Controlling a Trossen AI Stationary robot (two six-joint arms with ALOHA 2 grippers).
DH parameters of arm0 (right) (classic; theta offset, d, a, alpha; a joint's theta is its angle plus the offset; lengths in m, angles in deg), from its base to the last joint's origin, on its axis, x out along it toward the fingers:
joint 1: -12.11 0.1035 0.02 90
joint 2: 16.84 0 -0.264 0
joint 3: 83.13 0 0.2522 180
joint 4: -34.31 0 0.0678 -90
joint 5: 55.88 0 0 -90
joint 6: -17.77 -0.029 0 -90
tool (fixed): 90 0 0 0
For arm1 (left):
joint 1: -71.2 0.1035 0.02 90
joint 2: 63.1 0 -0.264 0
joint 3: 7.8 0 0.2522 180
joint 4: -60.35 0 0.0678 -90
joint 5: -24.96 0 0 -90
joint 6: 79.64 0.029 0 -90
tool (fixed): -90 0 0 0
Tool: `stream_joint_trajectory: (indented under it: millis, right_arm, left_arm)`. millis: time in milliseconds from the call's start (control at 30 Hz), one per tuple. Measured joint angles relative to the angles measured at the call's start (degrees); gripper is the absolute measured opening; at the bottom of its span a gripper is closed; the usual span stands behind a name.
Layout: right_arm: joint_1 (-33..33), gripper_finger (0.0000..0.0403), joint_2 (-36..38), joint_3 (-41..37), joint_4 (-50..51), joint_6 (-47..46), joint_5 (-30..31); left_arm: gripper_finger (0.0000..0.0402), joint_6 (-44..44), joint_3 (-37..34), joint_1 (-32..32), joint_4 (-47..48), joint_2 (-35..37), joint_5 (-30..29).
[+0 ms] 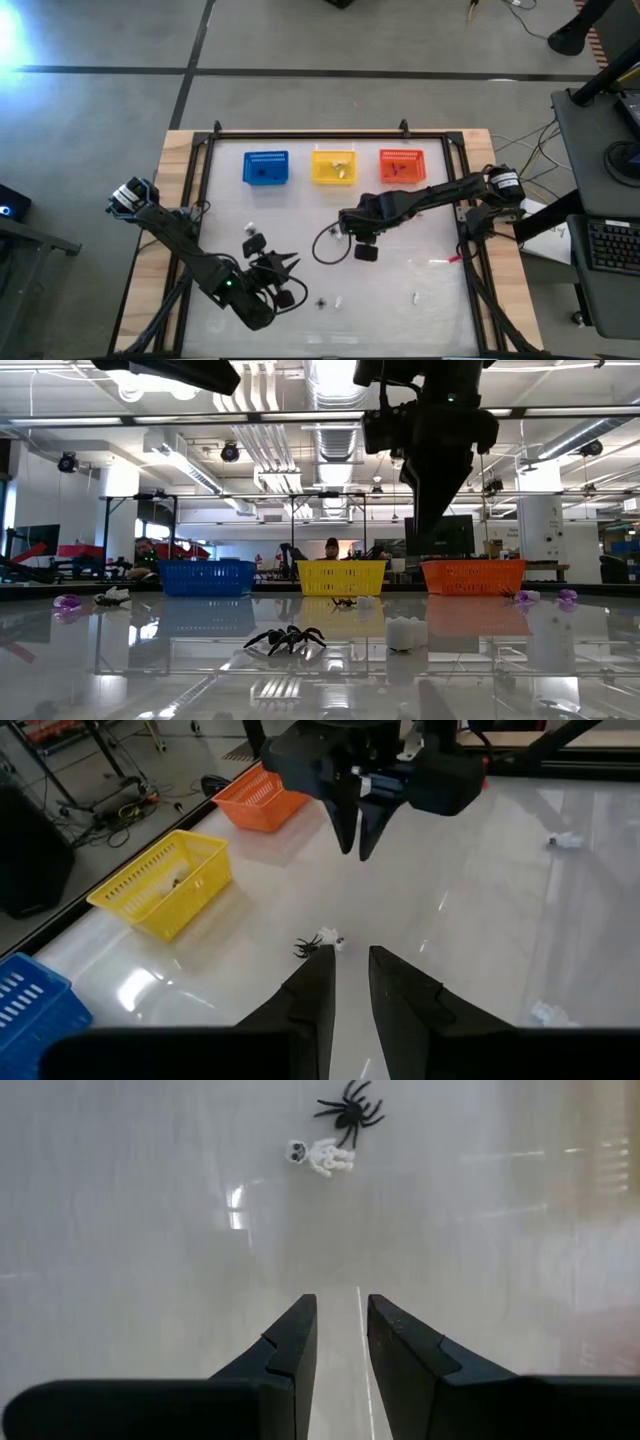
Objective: Sort Halloween decoration
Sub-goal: Put the purple witch hat toy into the orange basket
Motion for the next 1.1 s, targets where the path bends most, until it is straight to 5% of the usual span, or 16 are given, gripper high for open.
stream_joint_trajectory:
  millis: [433, 667, 800, 1100]
  right_arm:
    - [0.9, 0.0082, 0.0, 0.2, -0.5, -0.6, 0.0]
    - [0.9, 0.0077, 0.0, 0.2, -1.4, -0.5, 0.0]
    - [0.9, 0.0076, 0.0, 0.2, -3.8, -0.4, 0.0]
    - [0.9, 0.0079, 0.0, 0.3, -9.5, 0.0, 0.0]
  left_arm:
    - [0.0048, 0.0, 3.1, 0.0, -2.4, 0.0, 0.5]
    - [0.0048, 0.8, 2.7, 0.6, -1.9, 0.0, 9.9]
    - [0.0048, 0.9, 2.7, 0.5, -1.1, 0.0, 10.2]
    - [0.0048, 12.6, 2.7, 0.6, -0.2, 0.0, 10.2]
